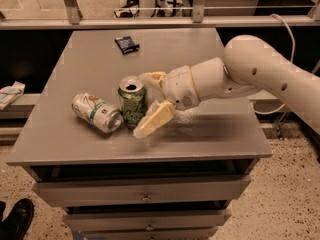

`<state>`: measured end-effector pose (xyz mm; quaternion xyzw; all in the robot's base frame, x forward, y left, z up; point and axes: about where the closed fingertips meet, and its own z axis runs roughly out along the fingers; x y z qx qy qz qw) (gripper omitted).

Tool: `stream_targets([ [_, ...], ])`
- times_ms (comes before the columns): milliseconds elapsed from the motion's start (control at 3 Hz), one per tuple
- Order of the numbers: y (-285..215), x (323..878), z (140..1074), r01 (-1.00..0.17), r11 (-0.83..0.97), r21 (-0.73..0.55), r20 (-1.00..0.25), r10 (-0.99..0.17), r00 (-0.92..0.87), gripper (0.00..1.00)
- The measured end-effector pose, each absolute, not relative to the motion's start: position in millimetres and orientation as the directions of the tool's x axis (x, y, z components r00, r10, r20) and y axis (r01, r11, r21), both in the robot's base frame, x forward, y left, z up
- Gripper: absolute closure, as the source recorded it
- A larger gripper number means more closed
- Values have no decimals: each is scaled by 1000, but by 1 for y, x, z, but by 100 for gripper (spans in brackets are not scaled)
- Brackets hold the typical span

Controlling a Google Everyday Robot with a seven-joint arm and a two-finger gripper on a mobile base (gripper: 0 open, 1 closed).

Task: Move green can near 7up can

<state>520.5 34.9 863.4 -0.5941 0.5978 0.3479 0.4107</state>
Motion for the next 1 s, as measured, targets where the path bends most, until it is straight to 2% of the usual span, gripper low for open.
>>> stream_targets([
  [333,12,535,866,-992,77,-104,-893,-445,59,0],
  [667,-37,561,877,-976,133,-175,-867,-489,89,0],
  [1000,-109,597,904,-933,254,-256,-830,-553,77,0],
])
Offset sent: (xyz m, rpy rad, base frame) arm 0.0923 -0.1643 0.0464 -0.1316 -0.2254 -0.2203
